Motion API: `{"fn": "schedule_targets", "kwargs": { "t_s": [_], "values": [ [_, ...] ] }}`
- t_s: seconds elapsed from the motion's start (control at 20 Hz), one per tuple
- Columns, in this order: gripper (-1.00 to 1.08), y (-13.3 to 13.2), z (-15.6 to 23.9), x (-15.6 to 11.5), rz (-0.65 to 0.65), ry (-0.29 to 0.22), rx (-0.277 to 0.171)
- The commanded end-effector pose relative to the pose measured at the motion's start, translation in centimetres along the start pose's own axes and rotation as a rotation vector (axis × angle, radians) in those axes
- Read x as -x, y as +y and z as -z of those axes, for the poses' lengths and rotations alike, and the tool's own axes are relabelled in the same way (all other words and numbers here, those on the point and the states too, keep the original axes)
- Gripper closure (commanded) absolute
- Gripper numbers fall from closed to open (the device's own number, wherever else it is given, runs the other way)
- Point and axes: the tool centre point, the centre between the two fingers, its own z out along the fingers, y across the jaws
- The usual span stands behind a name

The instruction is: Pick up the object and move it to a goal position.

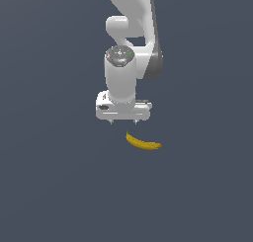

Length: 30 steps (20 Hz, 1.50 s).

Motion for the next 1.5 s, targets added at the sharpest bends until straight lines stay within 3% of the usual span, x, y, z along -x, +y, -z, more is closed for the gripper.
{"fn": "schedule_targets", "kwargs": {
  "t_s": [0.0, 0.45, 0.85, 1.45],
  "values": [
    [-0.92, 0.0, 0.0, 0.0, 0.000, 0.000, 0.000],
    [-0.92, 0.5, -1.4, 0.9, -0.005, -0.052, 0.020],
    [-0.92, 0.4, -1.6, 0.8, 0.017, -0.050, 0.020],
    [-0.92, -1.2, -3.5, 0.1, 0.251, -0.041, 0.027]
  ]
}}
